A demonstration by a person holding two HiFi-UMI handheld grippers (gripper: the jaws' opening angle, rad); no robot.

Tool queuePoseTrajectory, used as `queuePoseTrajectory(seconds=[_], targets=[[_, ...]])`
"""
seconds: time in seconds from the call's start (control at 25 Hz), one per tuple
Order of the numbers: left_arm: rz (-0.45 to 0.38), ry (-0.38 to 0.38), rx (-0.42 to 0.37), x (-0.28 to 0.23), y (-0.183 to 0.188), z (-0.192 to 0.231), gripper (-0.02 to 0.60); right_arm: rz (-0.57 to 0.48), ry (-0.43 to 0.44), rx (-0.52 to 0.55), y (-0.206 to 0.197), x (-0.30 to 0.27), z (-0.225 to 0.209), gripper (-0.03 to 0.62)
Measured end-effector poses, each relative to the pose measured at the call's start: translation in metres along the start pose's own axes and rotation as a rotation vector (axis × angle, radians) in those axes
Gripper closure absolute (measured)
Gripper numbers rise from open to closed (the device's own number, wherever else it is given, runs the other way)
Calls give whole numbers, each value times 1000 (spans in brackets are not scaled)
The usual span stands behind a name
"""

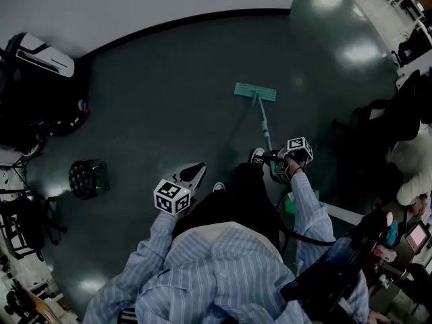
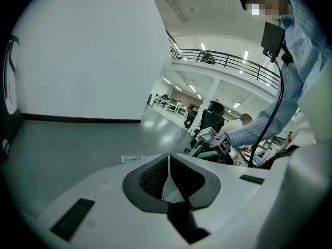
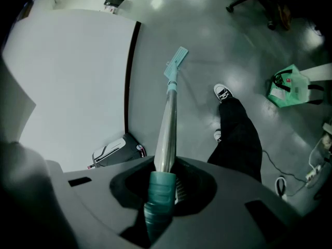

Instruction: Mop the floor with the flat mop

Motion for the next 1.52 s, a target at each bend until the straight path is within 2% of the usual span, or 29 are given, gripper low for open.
queuePoseTrajectory(seconds=[0.28,0.52,0.76,0.96,1.16,1.52], targets=[[23,-61,-8,9,-22,-4,568,67,-38,37,-101,10,-33,520],[42,-101,-3,4,-28,-13,567,98,-29,9,-179,32,-58,520],[71,-114,-9,2,-37,-11,568,92,-10,-17,-223,54,-70,519],[90,-109,-3,4,-44,-11,566,113,-21,-1,-231,60,-74,519],[83,-112,-19,7,-40,-10,566,140,3,42,-227,55,-60,517],[47,-96,-19,-6,-17,-2,567,149,-13,77,-183,57,-45,517]])
Point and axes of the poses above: the fingertips, and each gripper's own axes: x backward along the fingers, z to its left, y out of its top, the point moved 4 cm from there along x, backward along the fingers, and after that the axes turned 15 degrees about x, right-handed, at the moved point
